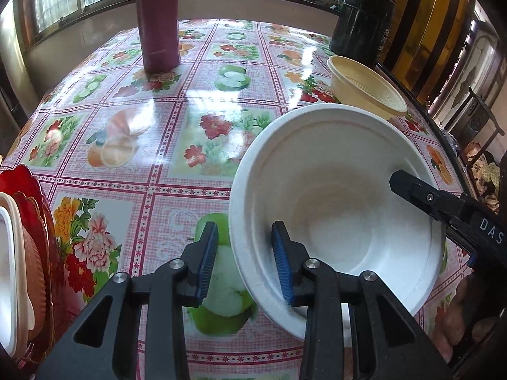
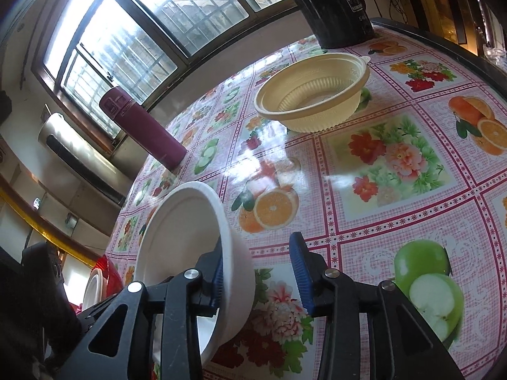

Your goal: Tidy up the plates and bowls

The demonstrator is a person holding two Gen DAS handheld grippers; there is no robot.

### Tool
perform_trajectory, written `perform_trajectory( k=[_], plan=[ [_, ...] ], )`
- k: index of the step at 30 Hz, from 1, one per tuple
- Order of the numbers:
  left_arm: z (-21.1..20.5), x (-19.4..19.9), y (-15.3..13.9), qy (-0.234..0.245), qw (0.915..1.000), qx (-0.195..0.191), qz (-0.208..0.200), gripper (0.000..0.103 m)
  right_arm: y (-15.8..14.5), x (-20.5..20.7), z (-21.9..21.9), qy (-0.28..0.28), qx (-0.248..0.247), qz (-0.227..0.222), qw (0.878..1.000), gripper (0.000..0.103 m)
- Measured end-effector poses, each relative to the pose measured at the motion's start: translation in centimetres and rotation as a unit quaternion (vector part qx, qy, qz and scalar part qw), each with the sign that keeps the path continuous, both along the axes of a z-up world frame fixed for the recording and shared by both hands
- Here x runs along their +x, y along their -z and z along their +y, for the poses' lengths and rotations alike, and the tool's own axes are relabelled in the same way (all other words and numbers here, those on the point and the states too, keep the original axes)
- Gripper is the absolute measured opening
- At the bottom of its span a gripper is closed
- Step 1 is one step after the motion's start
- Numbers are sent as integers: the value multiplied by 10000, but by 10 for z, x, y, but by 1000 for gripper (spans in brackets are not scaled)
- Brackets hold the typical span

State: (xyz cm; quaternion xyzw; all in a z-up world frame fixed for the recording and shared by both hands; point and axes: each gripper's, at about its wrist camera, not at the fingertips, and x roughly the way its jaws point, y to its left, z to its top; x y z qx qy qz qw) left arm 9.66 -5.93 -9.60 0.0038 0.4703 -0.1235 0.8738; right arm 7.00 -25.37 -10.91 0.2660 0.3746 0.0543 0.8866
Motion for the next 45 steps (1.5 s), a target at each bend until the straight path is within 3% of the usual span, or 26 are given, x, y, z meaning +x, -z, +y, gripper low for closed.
perform_trajectory(
  k=[4,7,9,11,27,32,37,45],
  plan=[
    [3,-1,-2,-59,10000,28,-17,33,-4,-7,3,29,-92,-155,9998,37],
    [4,-2,-4,-81,10000,31,-38,33,-7,-10,8,-83,-61,-317,9994,20],
    [3,-4,-6,-85,9999,94,-105,33,-9,-11,18,-124,-395,-352,9985,8],
    [4,-4,-7,-101,9998,101,-128,33,-11,-13,25,-143,-596,-433,9972,8],
    [35,-28,-37,-316,9975,109,-626,33,-30,-30,59,-412,-320,-999,9936,6],
    [56,-25,-34,-533,9971,34,-538,33,-32,-31,72,-423,-555,-1020,9923,6],
    [66,-28,-27,-564,9977,-64,-383,33,-33,-32,65,-379,-253,-1004,9939,8],
    [68,-33,-31,-456,9978,-304,-362,33,-51,-43,80,-562,-211,-1290,9898,7]
  ],
)
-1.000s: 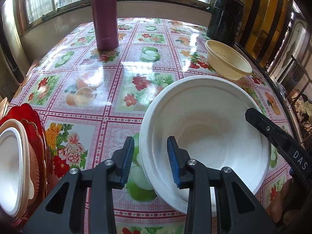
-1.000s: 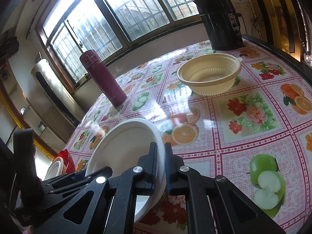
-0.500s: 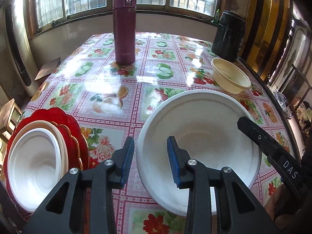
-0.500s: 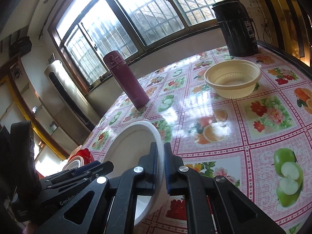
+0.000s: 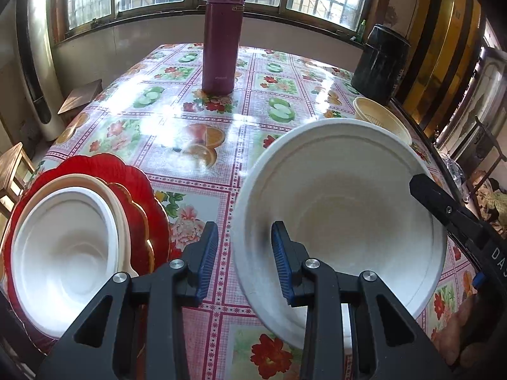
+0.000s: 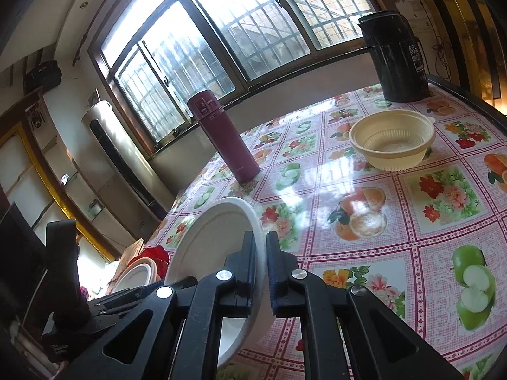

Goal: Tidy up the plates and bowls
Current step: 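Lower the white bowl onto the stacked bowl and open the right gripper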

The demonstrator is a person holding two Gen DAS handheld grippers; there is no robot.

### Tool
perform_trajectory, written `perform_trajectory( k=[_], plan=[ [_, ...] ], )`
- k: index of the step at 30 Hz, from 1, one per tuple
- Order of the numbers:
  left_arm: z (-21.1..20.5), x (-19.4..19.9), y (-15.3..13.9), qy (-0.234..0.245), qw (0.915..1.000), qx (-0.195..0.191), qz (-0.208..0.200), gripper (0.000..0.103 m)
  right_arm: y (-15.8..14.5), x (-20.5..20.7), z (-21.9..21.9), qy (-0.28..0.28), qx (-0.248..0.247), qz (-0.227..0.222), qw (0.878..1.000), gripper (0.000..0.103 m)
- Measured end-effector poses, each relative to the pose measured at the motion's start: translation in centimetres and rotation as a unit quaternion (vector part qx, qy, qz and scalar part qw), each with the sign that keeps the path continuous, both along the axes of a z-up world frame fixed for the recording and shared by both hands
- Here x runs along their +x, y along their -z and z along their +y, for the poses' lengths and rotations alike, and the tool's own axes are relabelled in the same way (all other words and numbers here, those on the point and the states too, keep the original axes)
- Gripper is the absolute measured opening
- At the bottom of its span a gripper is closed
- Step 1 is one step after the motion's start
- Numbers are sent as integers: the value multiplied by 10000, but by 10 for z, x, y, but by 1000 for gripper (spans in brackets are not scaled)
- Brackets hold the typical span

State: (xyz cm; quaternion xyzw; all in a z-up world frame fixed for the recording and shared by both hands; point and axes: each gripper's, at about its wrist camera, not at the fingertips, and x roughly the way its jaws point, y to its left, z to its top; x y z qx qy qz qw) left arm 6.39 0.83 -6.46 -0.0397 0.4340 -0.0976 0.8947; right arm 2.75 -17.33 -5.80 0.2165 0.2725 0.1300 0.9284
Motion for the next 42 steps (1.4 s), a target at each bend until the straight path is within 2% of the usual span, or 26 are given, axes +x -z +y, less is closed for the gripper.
perform_trajectory(
  k=[1,3,8,16,22,27,32,38,42],
  plan=[
    [1,0,1,50,9999,-133,79,33,0,0,0,-30,57,-2,10000,7],
    [5,0,0,123,9992,-342,165,20,-3,-1,1,-75,150,-6,9999,7],
    [20,-5,-22,119,9980,-617,-23,13,-18,-5,1,-182,473,-123,9986,7],
    [57,-27,-71,-141,9962,-600,-614,11,-50,-4,27,-700,801,-431,9934,7],
    [97,-44,-88,-533,9944,-366,-839,11,-60,8,70,-1247,879,-435,9873,7],
    [131,-50,-82,-955,9922,-168,-778,11,-55,21,115,-1673,843,-232,9820,7],
    [157,-49,-59,-1353,9895,53,-497,11,-34,32,156,-1953,634,34,9787,7],
    [174,-42,-25,-1610,9868,162,-48,11,3,50,183,-2095,433,502,9756,7],
    [179,-38,-16,-1716,9849,196,85,11,15,51,194,-2096,185,521,9762,11]
  ],
)
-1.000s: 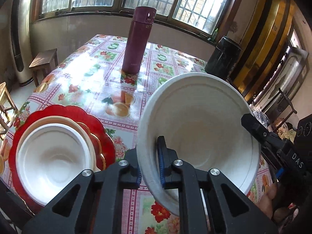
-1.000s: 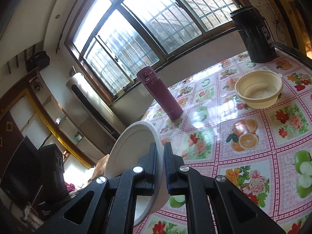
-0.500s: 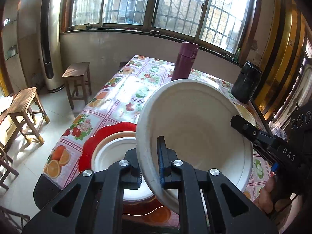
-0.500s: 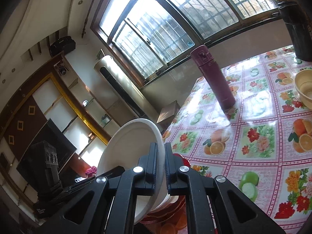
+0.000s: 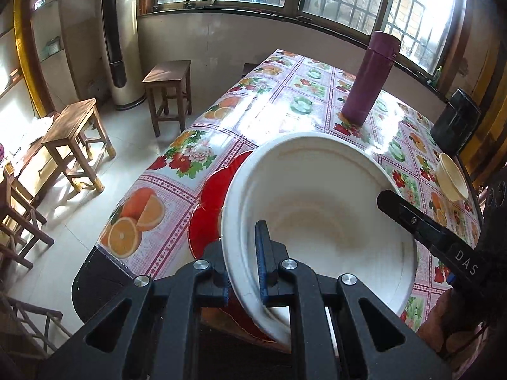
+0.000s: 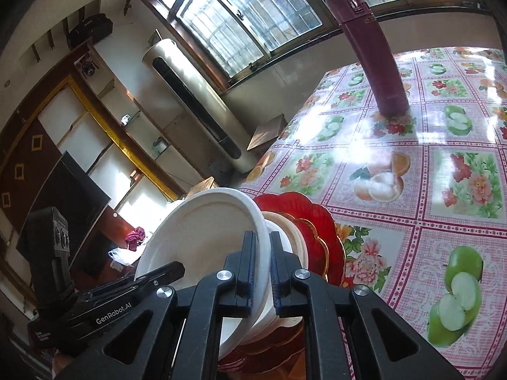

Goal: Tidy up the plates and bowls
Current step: 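Lower the white bowl onto the stacked bowl and open the right gripper, then move the open right gripper toward the beige bowl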

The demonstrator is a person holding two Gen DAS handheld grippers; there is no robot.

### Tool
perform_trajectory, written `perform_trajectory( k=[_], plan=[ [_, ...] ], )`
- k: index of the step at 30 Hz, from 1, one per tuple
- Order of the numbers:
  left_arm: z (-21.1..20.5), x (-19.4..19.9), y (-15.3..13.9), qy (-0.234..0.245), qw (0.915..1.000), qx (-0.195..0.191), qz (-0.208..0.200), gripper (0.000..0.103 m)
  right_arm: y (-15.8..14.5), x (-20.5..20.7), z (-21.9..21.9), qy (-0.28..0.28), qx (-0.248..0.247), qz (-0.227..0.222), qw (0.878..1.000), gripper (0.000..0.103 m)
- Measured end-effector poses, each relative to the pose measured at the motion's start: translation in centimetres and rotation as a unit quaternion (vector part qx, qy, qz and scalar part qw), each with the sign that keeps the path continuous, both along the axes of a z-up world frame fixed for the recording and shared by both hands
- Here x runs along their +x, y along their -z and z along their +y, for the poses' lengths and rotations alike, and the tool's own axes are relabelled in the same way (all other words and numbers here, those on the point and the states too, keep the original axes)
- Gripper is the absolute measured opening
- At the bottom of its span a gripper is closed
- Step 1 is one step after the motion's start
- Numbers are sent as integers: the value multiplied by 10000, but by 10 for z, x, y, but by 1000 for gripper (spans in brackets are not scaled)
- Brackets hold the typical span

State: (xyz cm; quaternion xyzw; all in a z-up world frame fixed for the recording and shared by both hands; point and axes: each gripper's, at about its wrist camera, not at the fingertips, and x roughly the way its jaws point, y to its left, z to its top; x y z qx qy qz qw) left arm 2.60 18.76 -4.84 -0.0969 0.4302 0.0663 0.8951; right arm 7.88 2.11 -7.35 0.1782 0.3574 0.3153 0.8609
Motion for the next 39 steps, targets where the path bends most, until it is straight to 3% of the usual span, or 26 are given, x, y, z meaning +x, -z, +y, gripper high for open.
perform_trajectory(
  k=[4,6,7,8,9,10,14,18,25,31,39],
  plan=[
    [-3,-2,-2,-161,9992,364,-79,12,2,-2,7,-22,-236,-149,9996,12],
    [-5,-4,-6,-302,9970,695,-188,20,1,-4,8,20,-366,-249,9990,18],
    [-5,-5,-8,-379,9953,848,-257,36,-1,-4,8,33,-411,-279,9988,23],
    [-6,-7,-11,-469,9932,1003,-347,57,-3,-4,6,32,-390,-281,9988,34],
    [-6,-10,-15,-553,9907,1152,-477,66,-4,-4,3,47,-323,-287,9991,44],
    [-8,-14,-20,-639,9874,1294,-642,75,-6,-5,-1,83,-253,-313,9992,46],
    [-22,-28,-42,-790,9713,1823,-1309,85,-19,-4,-30,365,-99,-555,9977,54],
    [-60,-23,-54,-316,9657,2069,-1538,86,-26,5,-78,859,143,-579,9945,66],
    [-142,9,-52,654,9637,2254,-1277,86,-30,15,-169,1676,416,-578,9833,69],
    [-205,22,-57,1136,9536,2442,-1344,86,-37,15,-241,2226,670,-614,9707,70],
    [-261,35,-61,1555,9441,2540,-1411,86,-41,8,-313,2869,639,-739,9530,70]
  ],
)
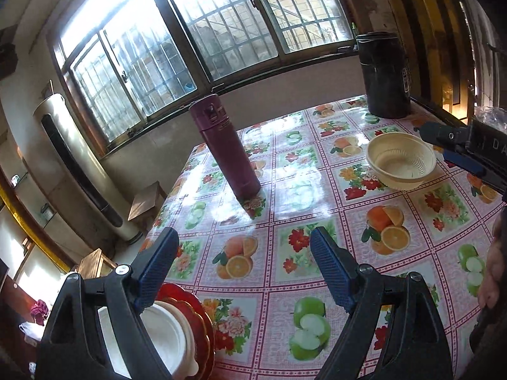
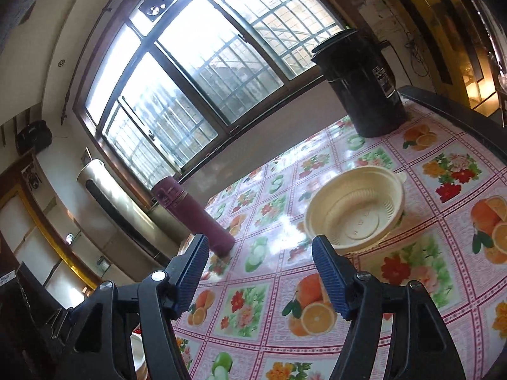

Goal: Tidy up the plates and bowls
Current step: 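Move the open right gripper toward the beige bowl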

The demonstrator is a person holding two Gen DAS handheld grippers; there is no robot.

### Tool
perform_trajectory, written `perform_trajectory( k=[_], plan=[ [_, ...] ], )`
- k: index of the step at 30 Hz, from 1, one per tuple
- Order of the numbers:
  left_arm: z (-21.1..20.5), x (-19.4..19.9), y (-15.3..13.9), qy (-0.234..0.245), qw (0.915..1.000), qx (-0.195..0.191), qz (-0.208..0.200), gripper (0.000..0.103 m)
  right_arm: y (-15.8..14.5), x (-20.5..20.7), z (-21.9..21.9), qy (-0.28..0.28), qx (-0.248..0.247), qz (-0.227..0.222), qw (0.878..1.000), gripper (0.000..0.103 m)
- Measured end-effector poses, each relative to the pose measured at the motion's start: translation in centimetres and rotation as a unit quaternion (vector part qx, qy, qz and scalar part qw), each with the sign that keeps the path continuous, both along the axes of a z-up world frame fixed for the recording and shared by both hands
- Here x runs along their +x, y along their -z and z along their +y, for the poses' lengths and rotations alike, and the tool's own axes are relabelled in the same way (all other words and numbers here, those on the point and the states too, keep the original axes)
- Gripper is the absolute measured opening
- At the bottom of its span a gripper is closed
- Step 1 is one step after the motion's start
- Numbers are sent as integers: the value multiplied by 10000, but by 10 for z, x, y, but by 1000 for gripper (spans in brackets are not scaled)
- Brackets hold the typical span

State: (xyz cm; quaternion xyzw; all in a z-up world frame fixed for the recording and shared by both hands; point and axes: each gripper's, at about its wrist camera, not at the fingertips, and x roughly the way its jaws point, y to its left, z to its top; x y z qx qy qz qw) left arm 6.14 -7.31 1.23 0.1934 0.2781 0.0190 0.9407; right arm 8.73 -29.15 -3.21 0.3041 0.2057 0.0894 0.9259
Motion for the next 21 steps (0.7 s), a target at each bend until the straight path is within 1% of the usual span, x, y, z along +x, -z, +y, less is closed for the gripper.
perform_trajectory(
  k=[6,11,15,21],
  plan=[
    [-31,9,0,232,9997,67,55,86,-2,-1,-42,460,152,-29,9988,71],
    [-50,14,-1,374,9992,59,86,86,3,1,-67,773,323,41,9965,71],
    [-64,18,-1,483,9987,51,125,86,9,3,-78,954,367,132,9947,71],
    [-80,19,-1,607,9980,82,148,86,12,3,-86,1041,453,184,9934,71]
  ],
)
